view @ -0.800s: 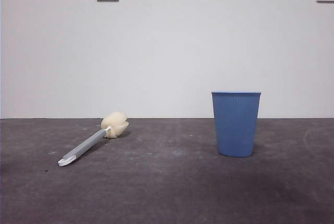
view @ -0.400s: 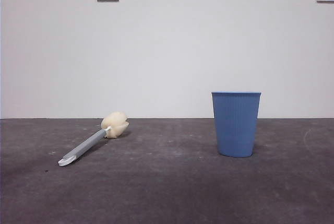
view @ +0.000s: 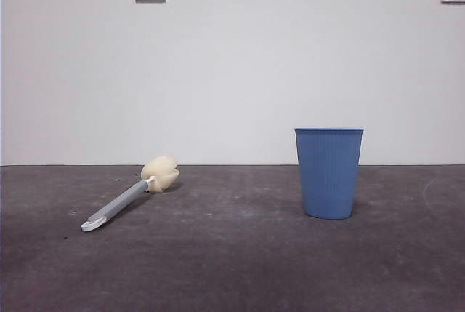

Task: Pick up the cup brush,pick up the cup,insert the brush into the cup,clean the cup,put the cup brush back,put the cup back to the fixed position on the table

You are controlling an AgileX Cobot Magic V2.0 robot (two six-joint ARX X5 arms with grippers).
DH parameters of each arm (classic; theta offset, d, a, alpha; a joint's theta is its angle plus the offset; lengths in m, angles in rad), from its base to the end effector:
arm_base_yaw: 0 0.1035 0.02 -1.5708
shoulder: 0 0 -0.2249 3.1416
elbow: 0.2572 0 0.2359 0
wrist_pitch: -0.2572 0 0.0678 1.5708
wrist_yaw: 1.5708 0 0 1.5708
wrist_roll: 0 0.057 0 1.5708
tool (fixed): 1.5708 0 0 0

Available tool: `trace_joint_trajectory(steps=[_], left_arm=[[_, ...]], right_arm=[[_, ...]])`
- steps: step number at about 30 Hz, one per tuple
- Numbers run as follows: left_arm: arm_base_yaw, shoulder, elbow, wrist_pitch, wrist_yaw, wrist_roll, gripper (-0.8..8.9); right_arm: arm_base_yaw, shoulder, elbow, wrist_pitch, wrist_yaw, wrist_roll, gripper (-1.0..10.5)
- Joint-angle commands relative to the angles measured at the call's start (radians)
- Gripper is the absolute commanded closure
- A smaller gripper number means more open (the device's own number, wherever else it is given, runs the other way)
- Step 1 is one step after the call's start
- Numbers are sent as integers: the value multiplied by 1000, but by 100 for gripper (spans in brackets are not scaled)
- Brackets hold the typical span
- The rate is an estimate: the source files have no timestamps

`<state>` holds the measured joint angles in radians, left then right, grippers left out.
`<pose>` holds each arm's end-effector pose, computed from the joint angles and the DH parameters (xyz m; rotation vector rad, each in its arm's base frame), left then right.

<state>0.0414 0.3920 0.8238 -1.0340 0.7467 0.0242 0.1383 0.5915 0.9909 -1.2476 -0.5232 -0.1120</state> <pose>0.0861 -0.0352 0.2773 -0.2134 0.5589 -0.6900 0.0928 0.0417 0.2850 0.0636 0.8102 0.6665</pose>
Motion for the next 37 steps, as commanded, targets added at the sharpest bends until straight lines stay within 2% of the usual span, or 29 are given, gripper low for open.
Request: trace_joint_trajectory(steps=[1,2,4,7,9,11,21,27,32,37], left_arm=[[-5,5,2,0,3,33,814],[-5,5,2,0,2,33,812],[-5,5,2,1,-14,31,761],[-5,5,2,6,-19,25,527],[-5,6,2,19,-20,21,399],[-5,8,2,26,-21,21,373],[-8,59,2,37,-39,20,373],[-11,127,2,127,-43,-25,373],[-41,233,2,222,-111,-59,374],[-129,388,3,330,-202,-89,374]], right_arm=[[3,2,2,6,1,-27,929],[3,2,2,6,1,-27,896],[3,2,2,9,1,-24,729],[3,2,2,16,1,-8,414],[3,2,2,18,1,-8,343],[3,2,2,19,0,-8,348],[3,4,2,20,0,1,348],[4,11,2,35,1,13,348],[9,27,2,38,1,14,348],[9,39,2,39,1,14,348]])
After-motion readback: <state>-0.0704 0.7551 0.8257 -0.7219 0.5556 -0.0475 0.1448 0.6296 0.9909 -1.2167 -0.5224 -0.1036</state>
